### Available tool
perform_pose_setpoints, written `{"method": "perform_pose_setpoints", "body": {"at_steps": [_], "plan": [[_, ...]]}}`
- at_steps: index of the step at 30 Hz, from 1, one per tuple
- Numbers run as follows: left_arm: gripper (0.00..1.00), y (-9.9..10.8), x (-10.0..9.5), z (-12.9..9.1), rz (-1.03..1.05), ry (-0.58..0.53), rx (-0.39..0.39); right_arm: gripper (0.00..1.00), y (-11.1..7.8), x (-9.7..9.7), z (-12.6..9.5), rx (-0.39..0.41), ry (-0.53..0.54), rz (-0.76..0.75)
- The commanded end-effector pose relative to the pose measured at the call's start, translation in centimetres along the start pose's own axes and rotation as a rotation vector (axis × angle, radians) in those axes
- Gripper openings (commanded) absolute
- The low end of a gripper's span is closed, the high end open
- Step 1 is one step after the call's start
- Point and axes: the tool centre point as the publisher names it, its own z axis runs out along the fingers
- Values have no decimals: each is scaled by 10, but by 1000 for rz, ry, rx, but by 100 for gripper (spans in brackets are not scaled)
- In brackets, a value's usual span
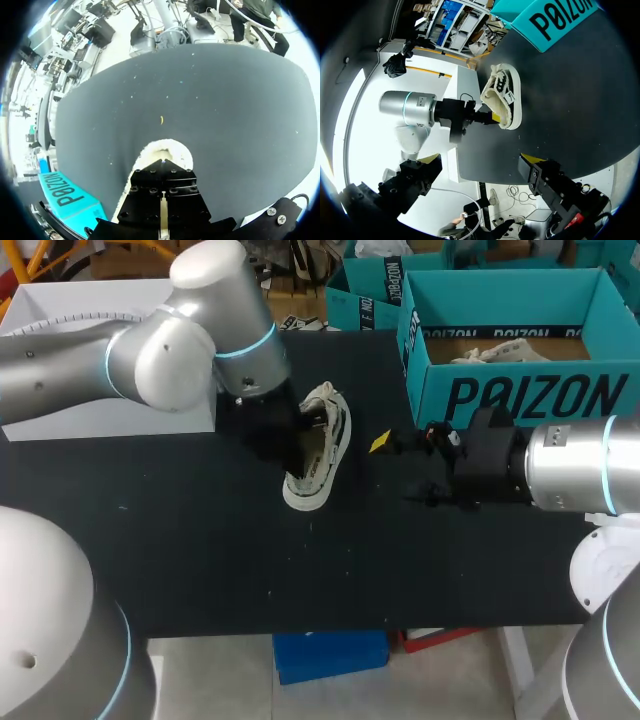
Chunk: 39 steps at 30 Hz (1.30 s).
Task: Take the shoe out of the shoebox, open the shoe tongue, remove and reinsert the insole, then place the shoe into the shoebox
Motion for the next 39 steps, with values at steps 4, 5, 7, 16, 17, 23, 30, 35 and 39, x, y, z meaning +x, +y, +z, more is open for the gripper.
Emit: {"method": "perform_pose_setpoints", "body": {"at_steps": [4, 5, 7, 16, 17, 23, 30, 35, 39], "plan": [[0, 1, 13, -57, -28, 21, -38, 100, 0, 0, 0, 1, -1, 0], [0, 1, 17, -62, -47, -3, -36, 100, 0, 0, 0, 1, -1, 0], [0, 2, 25, -70, -100, -66, -17, 100, 0, 0, 0, 1, -1, 0], [0, 9, 66, -85, -319, -172, -5, 100, 0, 0, 0, 1, -1, 0], [0, 10, 69, -86, -328, -175, -7, 100, 0, 0, 0, 1, -1, 0], [100, 9, 85, -93, -407, -224, 1, 100, 0, 0, 0, 1, -1, 0], [100, 2, 91, -104, -413, -270, -6, 100, 0, 0, 0, 1, -1, 0], [100, 2, 91, -104, -413, -270, -6, 100, 0, 0, 0, 1, -1, 0], [100, 2, 91, -104, -413, -270, -6, 100, 0, 0, 0, 1, -1, 0]]}}
